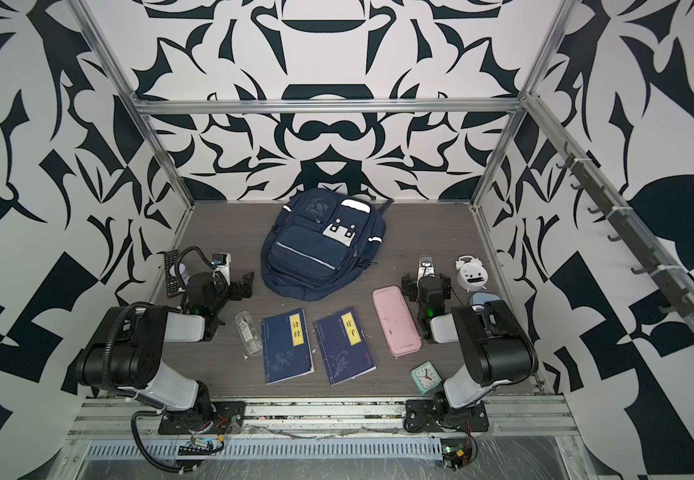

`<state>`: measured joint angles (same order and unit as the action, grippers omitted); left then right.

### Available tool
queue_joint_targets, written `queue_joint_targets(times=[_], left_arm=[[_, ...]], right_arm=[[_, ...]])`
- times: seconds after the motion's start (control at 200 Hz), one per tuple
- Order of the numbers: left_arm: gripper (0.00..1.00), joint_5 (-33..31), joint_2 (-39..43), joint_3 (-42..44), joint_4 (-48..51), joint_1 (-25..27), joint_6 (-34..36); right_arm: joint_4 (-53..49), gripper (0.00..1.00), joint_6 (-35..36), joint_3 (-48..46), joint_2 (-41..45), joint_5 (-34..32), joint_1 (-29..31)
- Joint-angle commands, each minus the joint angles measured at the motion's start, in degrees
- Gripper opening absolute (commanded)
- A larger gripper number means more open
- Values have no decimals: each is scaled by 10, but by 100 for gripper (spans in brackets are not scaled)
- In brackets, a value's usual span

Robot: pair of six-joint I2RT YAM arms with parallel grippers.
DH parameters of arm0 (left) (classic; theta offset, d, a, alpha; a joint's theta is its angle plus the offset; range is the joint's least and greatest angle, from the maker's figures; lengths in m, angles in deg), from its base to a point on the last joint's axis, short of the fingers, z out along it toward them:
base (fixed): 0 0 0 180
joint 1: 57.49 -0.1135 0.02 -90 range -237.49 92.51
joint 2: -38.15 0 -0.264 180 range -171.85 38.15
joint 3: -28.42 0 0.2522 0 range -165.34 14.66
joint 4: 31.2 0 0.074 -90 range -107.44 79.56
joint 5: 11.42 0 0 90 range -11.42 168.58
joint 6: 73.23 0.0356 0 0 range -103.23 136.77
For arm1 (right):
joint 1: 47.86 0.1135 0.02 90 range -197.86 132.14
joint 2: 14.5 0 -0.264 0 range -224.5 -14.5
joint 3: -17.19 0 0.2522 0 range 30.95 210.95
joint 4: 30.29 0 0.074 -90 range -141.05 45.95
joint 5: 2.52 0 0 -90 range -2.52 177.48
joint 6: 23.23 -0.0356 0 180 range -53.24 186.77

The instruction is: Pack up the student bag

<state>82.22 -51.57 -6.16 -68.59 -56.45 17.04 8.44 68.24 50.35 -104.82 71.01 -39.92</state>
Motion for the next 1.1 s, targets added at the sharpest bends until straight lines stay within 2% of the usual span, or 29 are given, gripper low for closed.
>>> queue_joint_targets(times=[0.0, 0.51, 0.55, 0.64, 0.74, 0.795, 0.87, 0.955, 1.02, 1.095], left_arm=[[99, -6, 1, -11, -2, -1, 2], [99, -16, 4, -8, -6, 1, -3], [99, -46, 7, -5, -11, 3, -12], [99, -164, 50, 15, -14, 15, -41], [99, -210, 111, 39, -12, 36, -32], [99, -248, 143, 47, -9, 60, -15], [99, -285, 194, 48, -10, 95, -4], [99, -281, 242, 30, 29, 122, -32], [99, -266, 283, -6, 128, 137, -81], [99, -246, 324, -70, 287, 140, -185]], right_arm=[[8, 100, -6, 9, 8, 3, -3], [8, 100, -5, 8, 8, 1, -3], [10, 100, -5, 8, 9, 1, -3], [10, 100, -11, 5, 21, -19, -3], [-19, 100, -16, 2, 57, -39, 2], [-28, 100, -19, 5, 72, -75, 12], [-111, 100, -29, 38, 104, -155, 30], [-257, 100, -75, 109, 136, -235, 46], [-383, 100, -159, 176, 144, -297, 47], [-562, 100, -247, 273, 140, -307, 47]])
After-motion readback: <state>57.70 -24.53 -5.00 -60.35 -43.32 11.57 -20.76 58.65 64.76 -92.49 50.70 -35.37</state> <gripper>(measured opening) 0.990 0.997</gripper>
